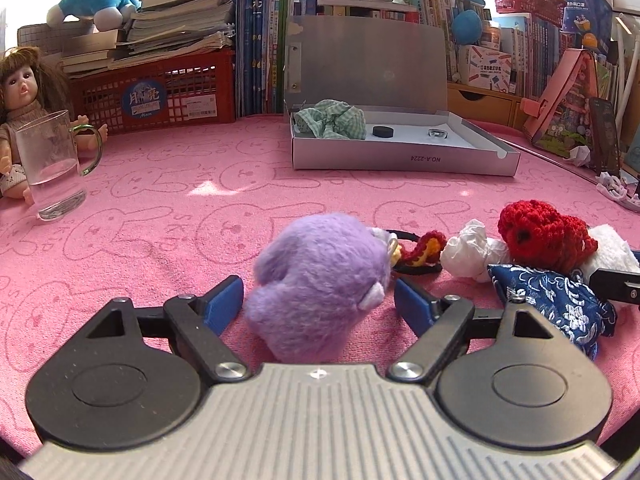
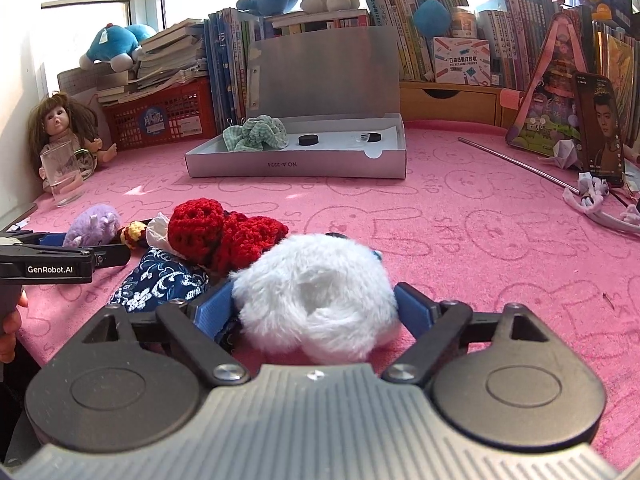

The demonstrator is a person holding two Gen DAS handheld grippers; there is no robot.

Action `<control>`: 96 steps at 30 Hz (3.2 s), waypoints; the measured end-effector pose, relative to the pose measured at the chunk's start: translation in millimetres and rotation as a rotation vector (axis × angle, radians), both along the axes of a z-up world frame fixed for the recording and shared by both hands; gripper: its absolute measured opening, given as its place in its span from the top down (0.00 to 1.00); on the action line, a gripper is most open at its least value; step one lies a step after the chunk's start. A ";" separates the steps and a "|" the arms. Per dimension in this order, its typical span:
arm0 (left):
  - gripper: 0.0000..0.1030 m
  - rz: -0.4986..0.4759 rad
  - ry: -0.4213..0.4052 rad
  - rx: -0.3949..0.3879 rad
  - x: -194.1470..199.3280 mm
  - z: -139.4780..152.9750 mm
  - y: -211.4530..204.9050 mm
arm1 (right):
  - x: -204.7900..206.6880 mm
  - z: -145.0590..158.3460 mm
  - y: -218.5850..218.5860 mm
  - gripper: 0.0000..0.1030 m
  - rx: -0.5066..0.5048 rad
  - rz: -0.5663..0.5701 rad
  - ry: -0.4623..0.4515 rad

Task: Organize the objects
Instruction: 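Grasp purple plush with left tool while right tool grasps white fluffy plush, then carry purple plush into box with left tool while right tool carries white plush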

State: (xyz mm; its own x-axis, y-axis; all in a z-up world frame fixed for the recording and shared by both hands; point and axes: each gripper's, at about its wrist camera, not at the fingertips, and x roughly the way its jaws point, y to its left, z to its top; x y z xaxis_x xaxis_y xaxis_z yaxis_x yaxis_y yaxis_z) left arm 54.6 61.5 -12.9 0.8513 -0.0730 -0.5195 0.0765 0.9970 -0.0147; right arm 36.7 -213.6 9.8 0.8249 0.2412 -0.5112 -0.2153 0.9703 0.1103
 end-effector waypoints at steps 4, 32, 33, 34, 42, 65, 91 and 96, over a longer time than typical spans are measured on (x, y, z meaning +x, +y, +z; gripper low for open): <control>0.33 -0.001 -0.002 -0.005 -0.7 0.2 -2.1 | 2.0 -3.1 1.7 0.11 0.000 -0.001 0.012; 0.42 -0.061 -0.061 -0.057 13.5 41.9 -12.0 | 11.2 41.2 -11.0 0.25 0.010 -0.003 -0.052; 0.42 -0.063 -0.061 -0.059 17.4 44.1 -12.7 | 14.7 44.2 -11.8 0.25 0.008 -0.008 -0.055; 0.42 -0.065 -0.064 -0.058 21.8 46.7 -13.8 | 20.0 47.7 -12.9 0.25 0.006 -0.014 -0.058; 0.42 -0.093 -0.087 -0.059 60.7 69.3 -21.6 | 65.4 63.4 -25.4 0.25 0.046 -0.061 -0.042; 0.42 -0.053 -0.049 -0.036 262.7 80.2 -52.7 | 259.3 78.1 -12.1 0.25 0.077 -0.072 0.055; 0.42 -0.093 0.077 0.094 354.2 27.7 -77.3 | 372.9 19.0 17.5 0.25 0.100 -0.062 0.161; 0.37 -0.088 0.088 0.096 352.9 28.7 -78.6 | 370.8 18.7 14.0 0.22 0.120 -0.072 0.161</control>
State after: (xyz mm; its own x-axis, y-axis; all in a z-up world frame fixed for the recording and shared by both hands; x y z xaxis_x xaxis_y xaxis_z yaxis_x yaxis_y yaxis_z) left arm 407.4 -17.1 15.9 0.7950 -0.0917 -0.5997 0.1661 0.9836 0.0699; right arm 407.5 -199.7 28.5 0.7524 0.2522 -0.6085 -0.1167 0.9602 0.2537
